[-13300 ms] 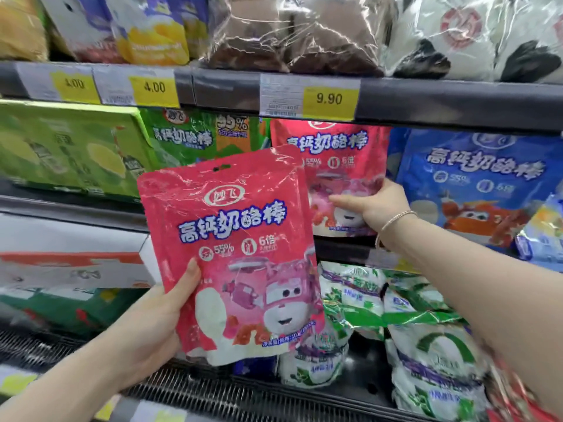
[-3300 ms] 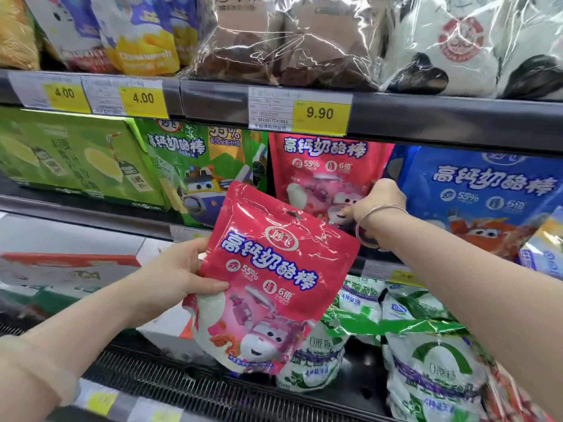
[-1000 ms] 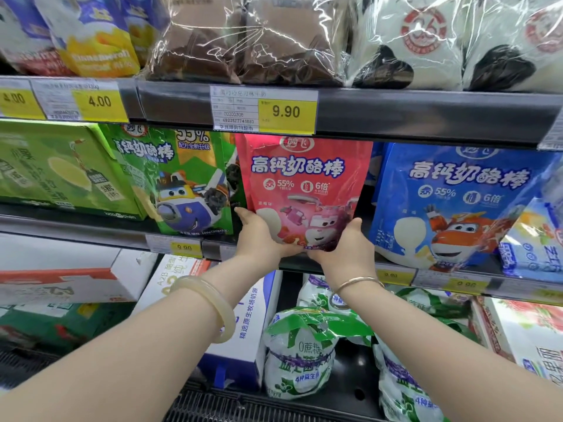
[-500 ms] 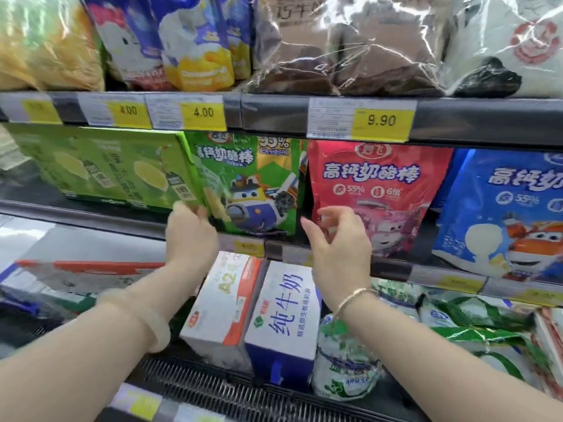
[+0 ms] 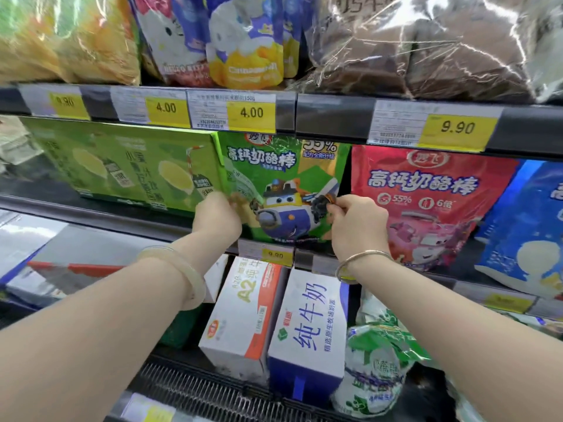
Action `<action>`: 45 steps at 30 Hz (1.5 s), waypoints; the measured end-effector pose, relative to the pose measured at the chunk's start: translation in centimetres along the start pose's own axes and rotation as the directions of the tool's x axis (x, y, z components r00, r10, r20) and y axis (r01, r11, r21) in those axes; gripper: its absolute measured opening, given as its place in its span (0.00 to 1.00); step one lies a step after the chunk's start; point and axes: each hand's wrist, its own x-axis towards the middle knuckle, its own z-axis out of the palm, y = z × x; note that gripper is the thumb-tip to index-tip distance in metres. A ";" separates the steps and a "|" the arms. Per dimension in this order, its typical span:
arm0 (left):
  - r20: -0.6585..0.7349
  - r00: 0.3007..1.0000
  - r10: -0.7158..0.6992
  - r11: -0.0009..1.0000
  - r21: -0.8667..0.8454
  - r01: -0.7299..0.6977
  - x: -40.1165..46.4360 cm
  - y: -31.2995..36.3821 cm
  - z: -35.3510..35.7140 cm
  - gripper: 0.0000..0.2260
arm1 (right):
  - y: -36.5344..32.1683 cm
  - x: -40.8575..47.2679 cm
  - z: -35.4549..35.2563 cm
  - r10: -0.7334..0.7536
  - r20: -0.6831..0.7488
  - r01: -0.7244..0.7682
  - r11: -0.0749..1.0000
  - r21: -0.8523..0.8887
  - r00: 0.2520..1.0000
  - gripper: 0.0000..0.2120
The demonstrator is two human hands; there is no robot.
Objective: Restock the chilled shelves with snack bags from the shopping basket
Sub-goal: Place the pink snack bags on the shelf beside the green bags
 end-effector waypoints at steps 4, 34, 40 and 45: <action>-0.061 0.998 0.006 1.000 -0.029 -0.008 0.5 0.4 0.6 0.11 | 0.2 0.4 0.1 -0.011 0.027 0.012 1.000 -0.010 1.000 0.10; -0.144 0.931 0.334 0.814 -0.455 -0.362 -8.2 9.9 7.5 0.16 | 12.0 0.1 -10.2 0.220 -0.300 -0.079 0.904 0.420 0.928 0.10; -0.056 0.962 0.268 0.832 -0.490 -0.261 -7.2 10.8 7.8 0.05 | 12.2 1.1 -10.5 0.166 -0.180 -0.076 0.904 0.421 0.970 0.08; -0.041 0.959 0.280 0.796 -0.548 -0.256 -6.7 11.0 8.0 0.13 | 11.7 2.2 -10.6 0.165 -0.140 -0.093 0.905 0.416 0.976 0.11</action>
